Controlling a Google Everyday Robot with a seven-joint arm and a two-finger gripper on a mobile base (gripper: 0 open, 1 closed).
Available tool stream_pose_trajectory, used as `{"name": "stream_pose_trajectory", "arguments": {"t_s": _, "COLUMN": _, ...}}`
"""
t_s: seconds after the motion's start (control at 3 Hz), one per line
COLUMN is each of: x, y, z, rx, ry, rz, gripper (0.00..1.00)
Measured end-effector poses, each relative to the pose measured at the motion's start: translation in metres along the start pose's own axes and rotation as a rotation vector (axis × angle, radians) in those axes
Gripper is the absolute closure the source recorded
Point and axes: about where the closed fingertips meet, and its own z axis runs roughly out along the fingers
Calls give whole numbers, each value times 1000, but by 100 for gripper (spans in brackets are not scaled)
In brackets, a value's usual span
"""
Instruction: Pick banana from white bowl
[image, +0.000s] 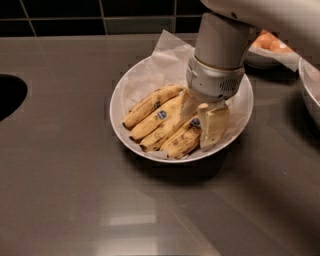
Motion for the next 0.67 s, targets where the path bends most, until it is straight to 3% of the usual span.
{"name": "stream_pose_trajectory", "arguments": {"t_s": 0.67, "x": 3, "y": -4, "z": 8, "rx": -21, "ry": -2, "rz": 1, "gripper": 44}}
